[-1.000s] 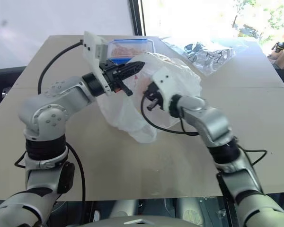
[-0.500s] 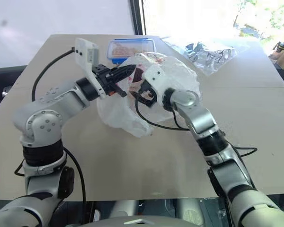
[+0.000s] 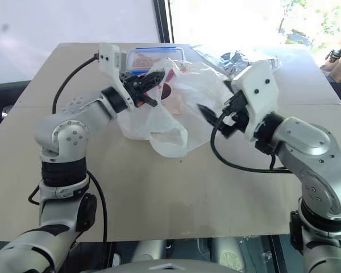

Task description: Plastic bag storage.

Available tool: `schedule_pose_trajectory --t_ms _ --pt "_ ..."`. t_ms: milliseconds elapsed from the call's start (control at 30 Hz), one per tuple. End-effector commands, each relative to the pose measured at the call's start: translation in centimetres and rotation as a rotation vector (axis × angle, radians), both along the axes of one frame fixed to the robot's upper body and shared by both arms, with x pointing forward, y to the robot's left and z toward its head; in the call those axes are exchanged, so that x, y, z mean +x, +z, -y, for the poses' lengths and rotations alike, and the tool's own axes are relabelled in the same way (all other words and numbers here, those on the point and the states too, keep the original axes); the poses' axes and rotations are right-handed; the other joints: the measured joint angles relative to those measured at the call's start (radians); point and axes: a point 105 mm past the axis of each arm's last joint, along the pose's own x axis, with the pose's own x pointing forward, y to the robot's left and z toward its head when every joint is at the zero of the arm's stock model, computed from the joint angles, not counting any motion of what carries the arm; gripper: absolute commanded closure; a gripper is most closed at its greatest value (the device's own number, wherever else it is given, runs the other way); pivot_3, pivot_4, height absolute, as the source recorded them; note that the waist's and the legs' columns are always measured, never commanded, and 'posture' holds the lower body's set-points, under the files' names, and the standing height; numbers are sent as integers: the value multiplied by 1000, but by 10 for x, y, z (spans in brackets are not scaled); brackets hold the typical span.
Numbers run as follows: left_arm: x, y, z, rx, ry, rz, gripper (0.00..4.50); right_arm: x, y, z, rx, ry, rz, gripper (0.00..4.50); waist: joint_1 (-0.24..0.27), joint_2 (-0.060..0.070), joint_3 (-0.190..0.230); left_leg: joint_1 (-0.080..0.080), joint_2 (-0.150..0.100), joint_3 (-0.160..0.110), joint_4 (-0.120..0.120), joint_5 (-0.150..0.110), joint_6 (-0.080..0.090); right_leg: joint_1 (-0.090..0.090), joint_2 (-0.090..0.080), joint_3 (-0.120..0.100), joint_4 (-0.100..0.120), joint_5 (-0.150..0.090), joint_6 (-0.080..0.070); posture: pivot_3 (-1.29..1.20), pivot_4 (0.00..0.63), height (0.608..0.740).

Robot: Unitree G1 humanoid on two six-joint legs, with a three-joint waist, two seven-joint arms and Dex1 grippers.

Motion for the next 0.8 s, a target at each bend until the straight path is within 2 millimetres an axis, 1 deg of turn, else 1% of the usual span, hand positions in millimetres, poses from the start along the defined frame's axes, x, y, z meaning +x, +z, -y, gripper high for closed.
schedule_pose_trajectory --t_ms 33,67,200,300,367,400,533,600,633,667,733,767,800 --pt "-4 17 2 -8 -19 67 4500 12 -3 14 18 -121 -19 306 -1 0 0 0 0 0 0 0 0 0 0 1 0 0 0 0 150 740" --pt "-4 17 2 -9 -21 67 4500 14 -5 14 15 -128 -27 306 -2 0 0 0 0 1 0 0 0 0 0 1 0 0 0 0 150 740" --pt "-5 18 3 9 -24 78 4500 45 -26 9 36 -165 -100 306 -3 0 0 0 -1 1 0 0 0 -1 0 2 0 0 0 0 150 740" --pt "-6 20 2 13 -19 82 4500 57 -30 10 51 -186 -102 1053 -2 0 0 -1 -1 1 0 0 0 -1 0 2 0 0 0 0 150 740" --pt "-7 20 1 19 -16 85 4500 59 -27 9 69 -180 -93 1901 0 0 0 -2 -1 1 0 0 0 -2 0 1 -1 0 0 0 150 740" --pt "-8 19 2 21 -17 87 4500 59 -25 9 75 -173 -87 2506 0 0 0 -2 -1 1 0 0 0 -2 0 1 -1 0 0 0 150 740" --pt "-11 15 2 19 -30 95 4500 58 -18 10 85 -160 -61 4447 0 0 0 -2 -1 1 -1 0 0 -2 -1 1 -2 0 0 0 150 740" --pt "-16 13 6 15 -65 123 4500 57 -15 12 90 -153 -53 4447 0 0 0 -2 -1 1 -1 0 0 -2 -1 1 -2 0 0 0 150 740" --pt "-21 9 10 23 -122 107 4500 56 -13 13 83 -150 -48 4447 0 0 0 -2 -1 1 -1 0 0 -2 -1 1 -2 0 0 0 150 740" --pt "-28 8 13 -28 -211 59 4500 56 -13 14 81 -148 -47 4447 0 0 0 -2 -1 1 -1 0 0 -2 -1 1 -2 0 0 0 150 740" --pt "-39 14 12 -130 -325 11 3973 56 -11 17 79 -145 -47 4500 0 0 0 -2 -1 1 -1 0 0 -2 -1 1 -2 0 0 0 150 740" --pt "-46 21 10 -193 -393 -8 3571 57 -11 18 78 -143 -48 4500 -1 0 0 -2 -1 1 -1 0 0 -2 -1 1 -2 0 0 0 150 740" --pt "-56 28 5 -253 -476 -47 3311 57 -10 19 80 -141 -51 4500 -2 0 0 -2 0 1 -1 0 0 -2 -1 1 -2 0 0 0 150 740"
